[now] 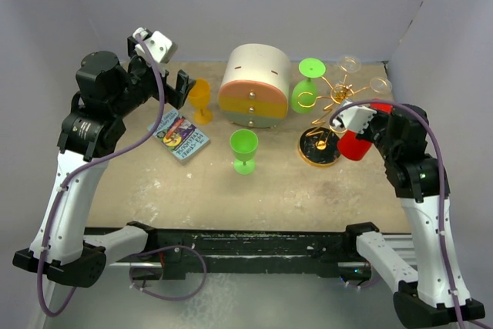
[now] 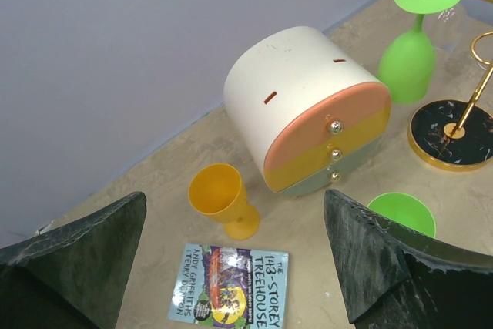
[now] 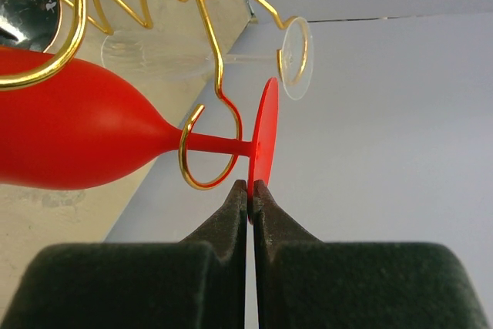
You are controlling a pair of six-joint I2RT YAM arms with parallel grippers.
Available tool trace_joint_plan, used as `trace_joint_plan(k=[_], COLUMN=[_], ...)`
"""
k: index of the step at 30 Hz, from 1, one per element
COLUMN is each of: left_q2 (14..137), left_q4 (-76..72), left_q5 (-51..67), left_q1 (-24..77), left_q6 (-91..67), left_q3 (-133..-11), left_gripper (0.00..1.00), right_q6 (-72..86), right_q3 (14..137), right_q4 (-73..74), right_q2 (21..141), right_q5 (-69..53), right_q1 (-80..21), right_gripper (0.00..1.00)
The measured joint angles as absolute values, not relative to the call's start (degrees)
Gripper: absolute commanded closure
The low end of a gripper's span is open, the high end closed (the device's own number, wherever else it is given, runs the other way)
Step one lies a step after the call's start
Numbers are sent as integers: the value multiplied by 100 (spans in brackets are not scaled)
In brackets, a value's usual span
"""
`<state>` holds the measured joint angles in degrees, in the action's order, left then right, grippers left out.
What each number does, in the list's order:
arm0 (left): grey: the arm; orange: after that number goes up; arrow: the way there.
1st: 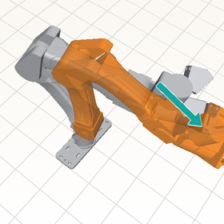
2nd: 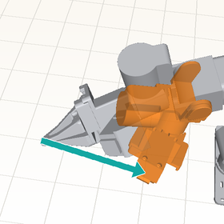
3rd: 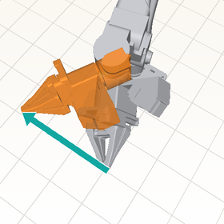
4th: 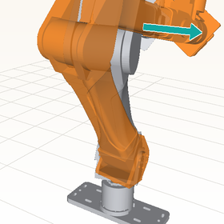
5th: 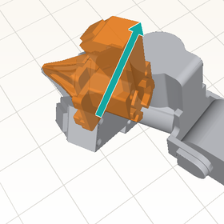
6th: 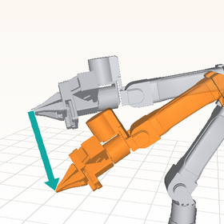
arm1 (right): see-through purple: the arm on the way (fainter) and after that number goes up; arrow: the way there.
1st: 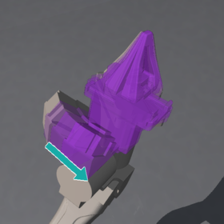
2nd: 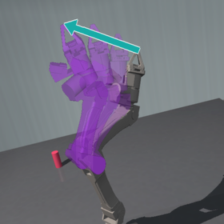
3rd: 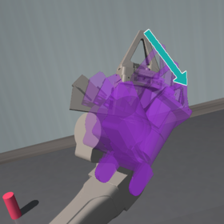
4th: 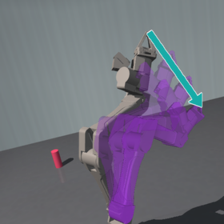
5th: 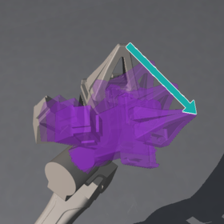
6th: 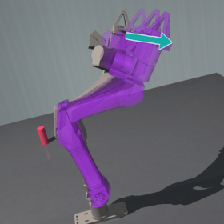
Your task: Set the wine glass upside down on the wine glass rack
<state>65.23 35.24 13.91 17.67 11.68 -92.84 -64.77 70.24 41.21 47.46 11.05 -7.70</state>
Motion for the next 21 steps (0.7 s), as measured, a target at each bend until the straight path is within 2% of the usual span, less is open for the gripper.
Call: trace_joint_plan(k=[5,21], left_q2=[6514,6420], left_q4=[3527,3522], left_q5=[1402,1439], left_q1=[1767,1765], left_q6=[1153,1155], left_q3=[-9284,-9268], left_gripper=[1,1], right_q6=[-6440,-6353], right_q3=[6879,6724], right_q4=[4136,4185], right_q2=[4707,4641], right_q5=[1103,1107], right_q1=[-720,-628], right_gripper=[100,90])
